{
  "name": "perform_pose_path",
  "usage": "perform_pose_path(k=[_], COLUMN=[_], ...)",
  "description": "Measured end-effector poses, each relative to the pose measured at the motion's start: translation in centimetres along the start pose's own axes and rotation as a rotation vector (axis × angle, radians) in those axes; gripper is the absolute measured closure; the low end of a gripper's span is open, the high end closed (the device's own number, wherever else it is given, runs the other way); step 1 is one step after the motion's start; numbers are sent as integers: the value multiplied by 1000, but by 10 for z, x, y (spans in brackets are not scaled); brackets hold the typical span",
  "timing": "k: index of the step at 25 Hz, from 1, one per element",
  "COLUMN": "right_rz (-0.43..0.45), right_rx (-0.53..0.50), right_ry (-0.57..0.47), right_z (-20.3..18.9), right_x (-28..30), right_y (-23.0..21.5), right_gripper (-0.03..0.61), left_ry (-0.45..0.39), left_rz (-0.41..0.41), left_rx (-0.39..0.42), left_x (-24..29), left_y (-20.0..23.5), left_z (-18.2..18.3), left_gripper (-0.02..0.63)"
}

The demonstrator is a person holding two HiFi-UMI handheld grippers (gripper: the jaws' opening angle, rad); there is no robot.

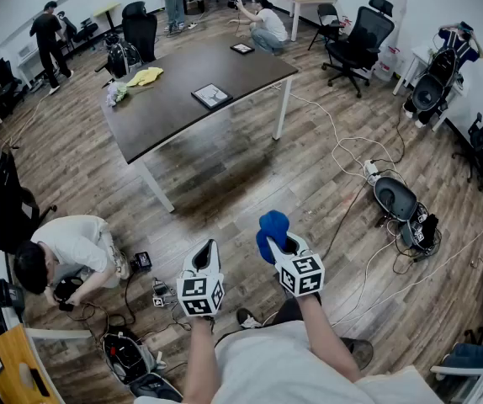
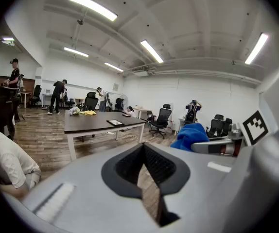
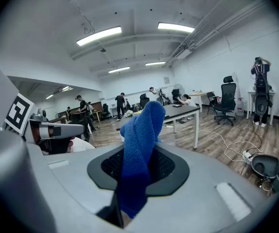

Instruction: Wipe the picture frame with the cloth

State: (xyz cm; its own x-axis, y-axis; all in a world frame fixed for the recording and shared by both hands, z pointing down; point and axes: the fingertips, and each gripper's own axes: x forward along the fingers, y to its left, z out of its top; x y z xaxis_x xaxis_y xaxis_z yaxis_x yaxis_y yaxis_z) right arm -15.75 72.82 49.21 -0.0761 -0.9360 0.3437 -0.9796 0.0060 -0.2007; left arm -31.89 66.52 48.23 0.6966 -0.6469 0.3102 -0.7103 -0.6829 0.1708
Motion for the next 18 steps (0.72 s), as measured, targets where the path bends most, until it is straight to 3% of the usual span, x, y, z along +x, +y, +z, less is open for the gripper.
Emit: perform_pose_path(k=[7, 11, 18], right_rz=[4, -24, 26], right_rx=[-17, 28, 67], right_ry=[31, 20, 9], right_z=[-6, -8, -6], right_x=[8, 13, 30], right_y=[10, 9, -4], right_gripper=[500, 499, 496], left_ry=[43, 66, 39], left_rz=[-4, 10, -33], left_rx=[23, 36, -115], left_x=[-4, -15, 16], left_y=[13, 30, 41], left_z=[-8, -10, -14], left_gripper=[561, 561, 561])
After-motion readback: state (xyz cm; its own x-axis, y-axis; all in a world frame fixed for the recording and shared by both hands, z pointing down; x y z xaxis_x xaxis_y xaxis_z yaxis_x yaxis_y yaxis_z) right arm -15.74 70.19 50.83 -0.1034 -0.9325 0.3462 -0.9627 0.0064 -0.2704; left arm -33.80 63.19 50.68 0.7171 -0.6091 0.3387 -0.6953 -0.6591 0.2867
